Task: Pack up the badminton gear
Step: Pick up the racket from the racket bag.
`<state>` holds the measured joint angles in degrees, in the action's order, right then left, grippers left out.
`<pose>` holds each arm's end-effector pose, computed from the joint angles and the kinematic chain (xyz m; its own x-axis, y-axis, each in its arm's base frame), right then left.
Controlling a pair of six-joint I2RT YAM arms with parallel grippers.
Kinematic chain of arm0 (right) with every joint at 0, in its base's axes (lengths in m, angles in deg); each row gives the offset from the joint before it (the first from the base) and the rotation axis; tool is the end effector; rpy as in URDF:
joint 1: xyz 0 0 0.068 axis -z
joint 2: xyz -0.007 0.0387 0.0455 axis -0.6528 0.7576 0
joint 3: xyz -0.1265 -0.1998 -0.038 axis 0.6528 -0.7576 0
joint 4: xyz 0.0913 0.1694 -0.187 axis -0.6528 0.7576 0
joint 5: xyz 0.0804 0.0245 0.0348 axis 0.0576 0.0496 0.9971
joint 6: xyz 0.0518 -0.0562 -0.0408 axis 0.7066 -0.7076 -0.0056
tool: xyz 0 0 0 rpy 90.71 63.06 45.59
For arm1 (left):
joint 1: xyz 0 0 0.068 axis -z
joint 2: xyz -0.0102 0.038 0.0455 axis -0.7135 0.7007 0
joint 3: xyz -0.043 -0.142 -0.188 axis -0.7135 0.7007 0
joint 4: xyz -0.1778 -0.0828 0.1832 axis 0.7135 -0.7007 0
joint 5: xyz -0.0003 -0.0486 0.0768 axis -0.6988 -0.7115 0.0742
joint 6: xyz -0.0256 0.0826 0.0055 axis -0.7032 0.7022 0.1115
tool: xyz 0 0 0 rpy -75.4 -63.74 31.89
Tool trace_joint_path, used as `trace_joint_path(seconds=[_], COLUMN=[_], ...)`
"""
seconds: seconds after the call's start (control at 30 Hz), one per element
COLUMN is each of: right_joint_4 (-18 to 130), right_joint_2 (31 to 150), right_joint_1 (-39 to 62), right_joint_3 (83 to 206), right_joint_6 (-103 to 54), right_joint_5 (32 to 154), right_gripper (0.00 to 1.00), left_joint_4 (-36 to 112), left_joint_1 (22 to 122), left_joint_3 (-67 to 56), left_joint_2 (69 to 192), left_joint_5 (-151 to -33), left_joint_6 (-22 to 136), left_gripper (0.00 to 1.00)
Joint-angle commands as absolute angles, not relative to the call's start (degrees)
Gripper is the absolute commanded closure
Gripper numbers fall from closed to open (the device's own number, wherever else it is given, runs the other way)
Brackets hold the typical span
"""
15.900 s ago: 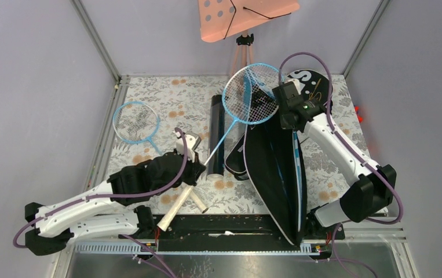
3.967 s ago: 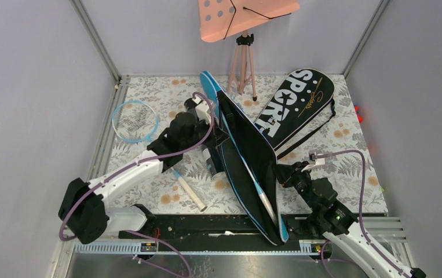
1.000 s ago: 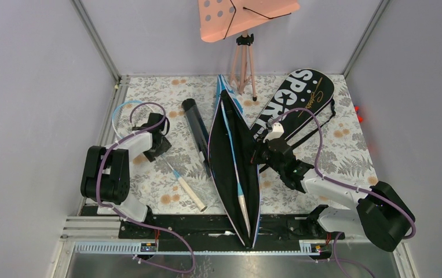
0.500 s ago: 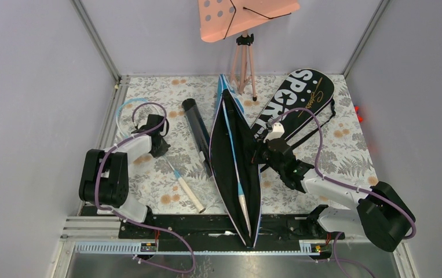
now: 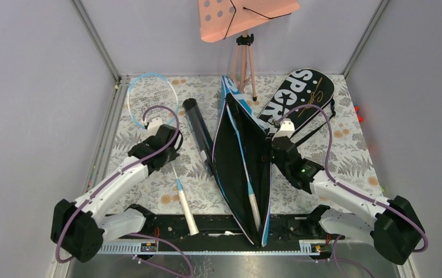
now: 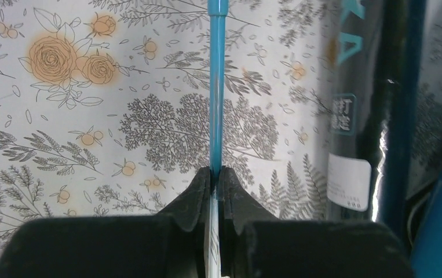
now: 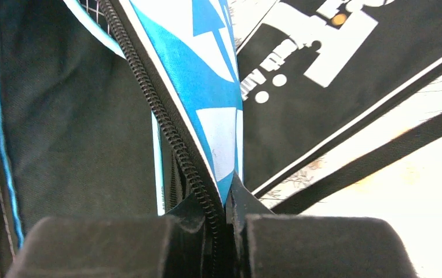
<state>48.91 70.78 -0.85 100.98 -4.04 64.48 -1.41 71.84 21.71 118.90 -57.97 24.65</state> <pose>0.2375 0.1735 0.1865 -0.4293 0.1893 -0.8831 -0.1936 0.9358 0.2947 0.2447 -0.0840 0.1754 -0.6638 -0.3719 -0.6489 -0.3863 0.9134 -0.1283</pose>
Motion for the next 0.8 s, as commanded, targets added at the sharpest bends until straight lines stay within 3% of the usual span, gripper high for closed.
trace_joint_path(seconds=[0.0, 0.47, 0.77], right_joint_4=[51.6, 53.7, 53.8], right_joint_2=[67.2, 79.9, 82.7], right_joint_1=[-0.7, 2.8, 2.8], right_joint_3=[105.1, 115.9, 118.0], right_joint_6=[-6.9, -5.5, -5.5], right_joint_5=[54.4, 51.1, 51.9], right_gripper=[1.00, 1.00, 1.00], left_joint_4=[-7.7, -16.3, -24.2], left_joint_1=[78.2, 104.7, 114.9], left_joint_3=[17.6, 9.9, 8.8], left_joint_2=[114.3, 114.0, 117.4], left_joint_5=[-51.7, -54.3, -57.5], left_joint_6=[23.9, 23.9, 20.4], left_gripper=[1.00, 1.00, 1.00])
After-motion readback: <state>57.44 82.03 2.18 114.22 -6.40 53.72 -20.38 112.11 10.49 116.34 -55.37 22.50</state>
